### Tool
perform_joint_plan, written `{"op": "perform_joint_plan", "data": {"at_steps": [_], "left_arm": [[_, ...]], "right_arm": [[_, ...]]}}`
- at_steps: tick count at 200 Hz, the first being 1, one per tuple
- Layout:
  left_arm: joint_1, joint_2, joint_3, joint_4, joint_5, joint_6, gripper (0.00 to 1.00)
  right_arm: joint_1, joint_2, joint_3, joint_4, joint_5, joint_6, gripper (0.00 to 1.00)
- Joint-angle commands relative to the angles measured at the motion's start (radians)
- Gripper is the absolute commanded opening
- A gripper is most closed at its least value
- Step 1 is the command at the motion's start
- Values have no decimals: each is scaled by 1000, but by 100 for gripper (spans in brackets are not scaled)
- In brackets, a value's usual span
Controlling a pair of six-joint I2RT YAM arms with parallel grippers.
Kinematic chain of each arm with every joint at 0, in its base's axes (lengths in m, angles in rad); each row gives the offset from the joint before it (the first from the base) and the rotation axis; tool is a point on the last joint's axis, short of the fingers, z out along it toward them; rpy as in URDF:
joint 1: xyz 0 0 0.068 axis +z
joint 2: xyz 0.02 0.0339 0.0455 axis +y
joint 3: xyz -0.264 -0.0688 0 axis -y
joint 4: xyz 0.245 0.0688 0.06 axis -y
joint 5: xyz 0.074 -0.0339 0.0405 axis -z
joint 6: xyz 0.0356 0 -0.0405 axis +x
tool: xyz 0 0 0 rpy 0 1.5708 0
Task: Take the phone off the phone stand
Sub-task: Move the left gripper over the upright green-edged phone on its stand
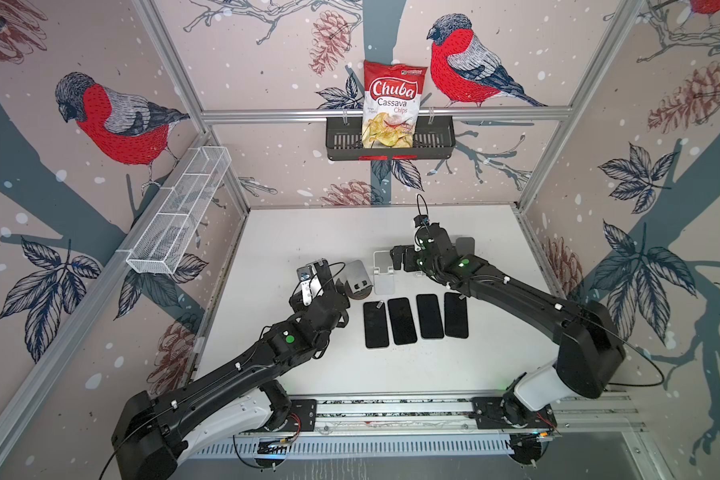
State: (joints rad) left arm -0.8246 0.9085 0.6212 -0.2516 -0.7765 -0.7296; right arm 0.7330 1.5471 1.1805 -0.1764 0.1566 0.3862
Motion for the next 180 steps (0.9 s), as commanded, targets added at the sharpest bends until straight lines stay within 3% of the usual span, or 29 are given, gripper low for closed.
{"op": "perform_joint_plan", "data": {"at_steps": [1, 25, 101, 180], "left_arm": [[56, 11, 4, -7, 89, -5, 97], [128, 44, 23, -17, 185, 9, 97], [223, 123, 113, -88, 288, 58, 97], [229, 241, 209, -204, 293, 11, 96]], "right_arm": [[6, 1, 2, 60, -15, -33, 99], [13, -13, -21, 108, -39, -50, 99], [11, -53, -92, 143, -35, -81, 99], [-11, -98, -158, 166, -39, -84, 99]]}}
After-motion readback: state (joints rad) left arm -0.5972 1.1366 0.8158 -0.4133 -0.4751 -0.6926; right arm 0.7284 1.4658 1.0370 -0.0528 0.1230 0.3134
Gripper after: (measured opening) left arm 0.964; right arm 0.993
